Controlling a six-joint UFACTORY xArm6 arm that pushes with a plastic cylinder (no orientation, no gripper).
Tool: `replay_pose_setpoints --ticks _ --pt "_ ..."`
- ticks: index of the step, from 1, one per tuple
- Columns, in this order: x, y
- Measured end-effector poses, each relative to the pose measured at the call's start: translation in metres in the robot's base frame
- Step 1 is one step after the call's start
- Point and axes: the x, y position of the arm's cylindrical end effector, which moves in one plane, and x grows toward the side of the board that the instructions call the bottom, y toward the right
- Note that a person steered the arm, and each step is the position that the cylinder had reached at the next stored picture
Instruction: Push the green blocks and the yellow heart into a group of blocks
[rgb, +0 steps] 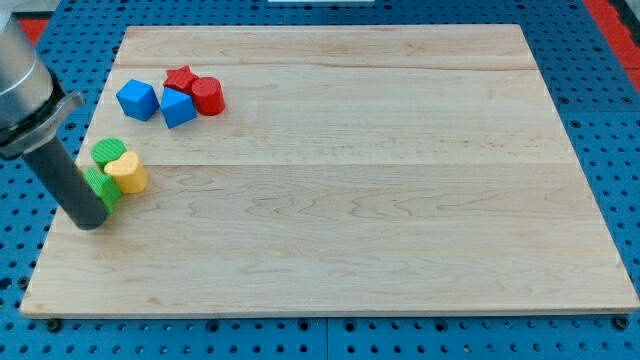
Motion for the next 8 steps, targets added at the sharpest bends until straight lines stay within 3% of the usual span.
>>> replay_pose_setpoints --ticks 4,5,6,7,8 --pt "-0.039 0.054" --pt "-0.023 0.074" --pt "0.020 0.033" --pt "-0.001 -0.035" --pt "-0.036 -0.010"
